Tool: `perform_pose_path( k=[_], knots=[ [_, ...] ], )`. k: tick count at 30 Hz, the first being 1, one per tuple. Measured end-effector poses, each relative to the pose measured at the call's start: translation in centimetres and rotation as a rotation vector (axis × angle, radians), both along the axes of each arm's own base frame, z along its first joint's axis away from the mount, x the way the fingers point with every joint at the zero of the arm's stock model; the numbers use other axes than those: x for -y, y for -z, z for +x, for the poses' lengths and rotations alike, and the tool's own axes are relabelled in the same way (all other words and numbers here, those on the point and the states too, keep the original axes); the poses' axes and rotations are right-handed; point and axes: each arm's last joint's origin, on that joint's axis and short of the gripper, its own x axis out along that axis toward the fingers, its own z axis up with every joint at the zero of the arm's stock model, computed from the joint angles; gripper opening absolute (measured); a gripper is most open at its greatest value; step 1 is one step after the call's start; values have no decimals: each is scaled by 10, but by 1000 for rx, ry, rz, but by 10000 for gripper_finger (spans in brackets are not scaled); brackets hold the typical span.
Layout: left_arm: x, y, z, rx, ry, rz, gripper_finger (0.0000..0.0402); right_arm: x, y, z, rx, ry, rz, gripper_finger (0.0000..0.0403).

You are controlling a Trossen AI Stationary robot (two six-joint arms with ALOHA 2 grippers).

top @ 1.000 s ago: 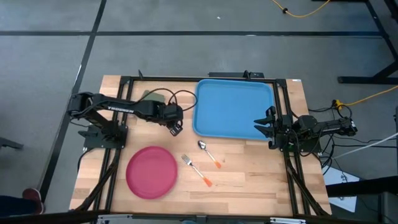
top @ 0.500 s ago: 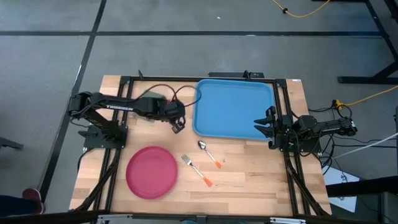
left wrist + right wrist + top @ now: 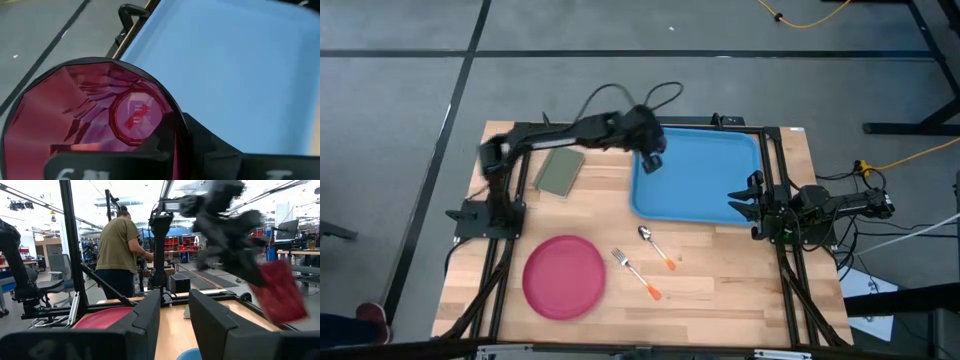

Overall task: Pick and place plate/cup/fork/spoon on tray
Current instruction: Put the red cup on the blue tray

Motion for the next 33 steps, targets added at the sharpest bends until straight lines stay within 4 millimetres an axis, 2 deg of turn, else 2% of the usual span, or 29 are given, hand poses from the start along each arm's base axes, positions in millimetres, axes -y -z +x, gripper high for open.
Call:
perform_pose_path(
  k=[5, 10, 15, 18, 26, 33],
  knots=[
    [-33, 18, 31, -99, 11, -21, 6, 0, 0, 0, -1, 0, 0, 108],
    [-54, 46, 43, -164, 20, -105, 6, 0, 0, 0, -2, 0, 0, 108],
    [-59, 69, 41, -284, -22, -122, 6, 0, 0, 0, -2, 0, 0, 108],
    [-60, 68, 41, -275, -27, -109, 8, 0, 0, 0, -2, 0, 0, 108],
    [-56, 69, 40, -300, -25, -117, 66, 0, 0, 0, -2, 0, 0, 108],
    [-52, 69, 44, -303, -41, -77, 74, 0, 0, 0, -2, 0, 0, 108]
  ],
)
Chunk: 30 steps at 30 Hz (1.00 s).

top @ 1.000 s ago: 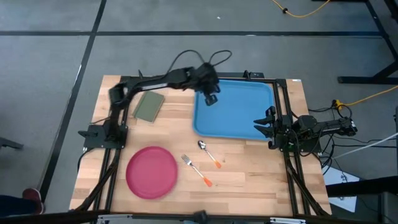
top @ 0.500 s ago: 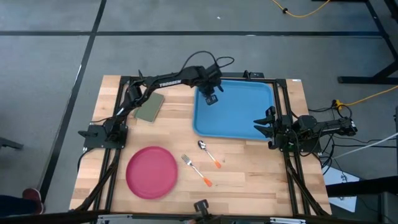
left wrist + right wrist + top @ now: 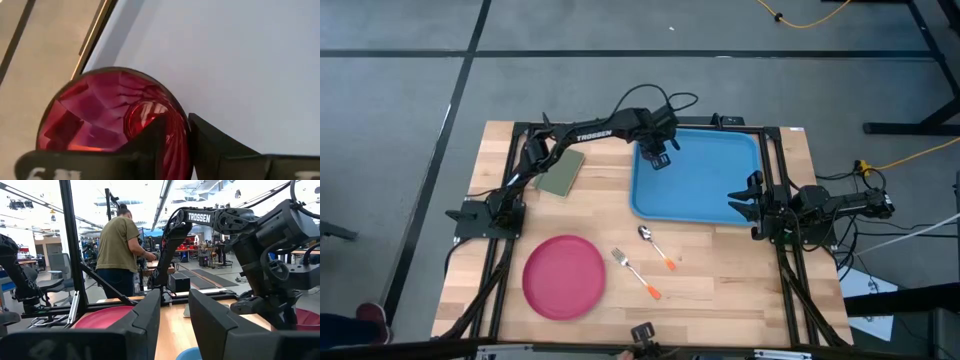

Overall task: Pick and place plate/cup/fork/spoon on tray
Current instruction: Put the red cup on the blue tray

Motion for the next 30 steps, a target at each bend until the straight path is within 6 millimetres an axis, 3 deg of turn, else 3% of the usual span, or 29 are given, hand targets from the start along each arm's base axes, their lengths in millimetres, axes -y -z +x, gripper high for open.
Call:
perform_pose_path(
  k=[8, 13, 19, 21, 25, 30],
  knots=[
    [2, -17, 5, 24, -14, 57, 76, 0, 0, 0, 0, 0, 0, 108],
    [6, -40, 6, 46, -14, 80, 76, 0, 0, 0, 0, 0, 0, 108],
    [28, -79, 5, 33, -13, 120, 76, 0, 0, 0, 0, 0, 0, 108],
    [40, -83, 1, -2, 6, 113, 76, 0, 0, 0, 0, 0, 0, 108],
    [55, -75, -14, -180, 13, 81, 74, 0, 0, 0, -3, 0, -1, 108],
    [46, -31, -23, -376, -37, 117, 71, 0, 1, 0, -8, 0, -1, 108]
  ],
)
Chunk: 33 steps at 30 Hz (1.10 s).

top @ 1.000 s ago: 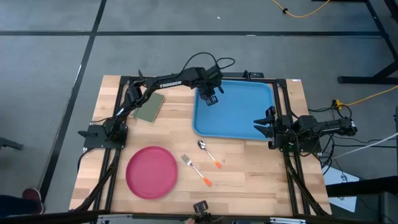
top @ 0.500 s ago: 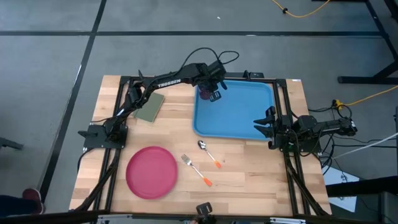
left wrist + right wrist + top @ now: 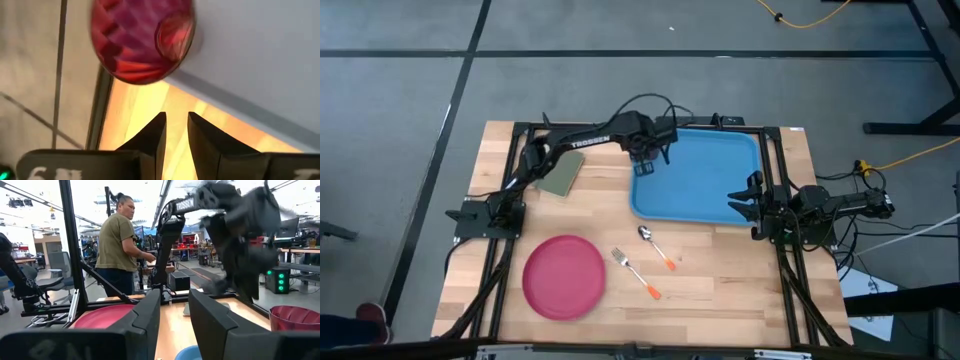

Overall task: Pick and place plate/cup/fork/spoon on tray
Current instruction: Put the red cup on the blue tray, then put the pink plate on the blue tray to the bottom right of the red cup

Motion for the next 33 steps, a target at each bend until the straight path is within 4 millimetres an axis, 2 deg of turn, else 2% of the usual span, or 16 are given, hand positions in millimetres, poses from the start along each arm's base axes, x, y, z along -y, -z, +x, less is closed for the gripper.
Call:
perform_pose_path(
  k=[6, 14, 21, 27, 33],
  knots=[
    [-21, 33, -3, 29, -52, 7, 72, 0, 0, 0, 0, 0, 0, 108],
    [-26, 32, 4, 108, -46, 51, 65, 0, 0, 0, 0, 0, 0, 108],
    [-27, 32, 5, 111, -30, 59, 65, 0, 0, 0, 0, 0, 0, 108],
    [-14, 32, -11, -55, -82, 12, 65, 0, 0, 0, 0, 0, 0, 108],
    [20, 6, -37, -207, -198, -20, 65, 0, 0, 0, 0, 0, 0, 108]
  ],
)
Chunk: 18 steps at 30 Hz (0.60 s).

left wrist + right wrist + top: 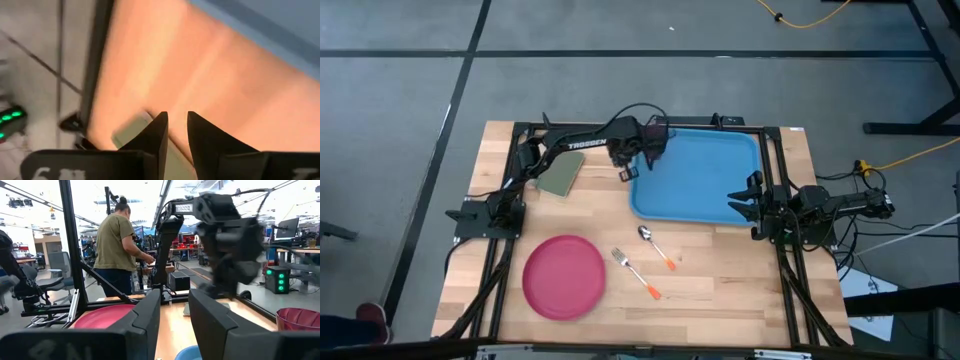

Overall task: Pick and place plate/cup/fork/spoon on tray
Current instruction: Put the pink plate on the blue tray to the bottom right of the red cup

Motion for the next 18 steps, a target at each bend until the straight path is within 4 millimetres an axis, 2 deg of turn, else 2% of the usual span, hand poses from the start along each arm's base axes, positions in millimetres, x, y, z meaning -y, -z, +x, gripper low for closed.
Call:
perform_pose_path(
  k=[2, 6, 10, 13, 18],
  knots=[
    [15, -9, -5, -25, -7, 7, 65, 0, 0, 0, -1, 0, 0, 108],
    [44, -25, -13, 36, 20, -16, 65, 0, 0, 0, -2, 1, 0, 108],
    [75, -29, -29, 6, 74, -1, 65, 0, 0, 0, -1, 1, 0, 108],
    [97, -29, -50, -6, 89, 12, 65, 0, 0, 0, 0, 0, 0, 108],
    [133, -17, -95, -33, 73, 22, 65, 0, -1, 0, 7, 1, 2, 108]
  ],
)
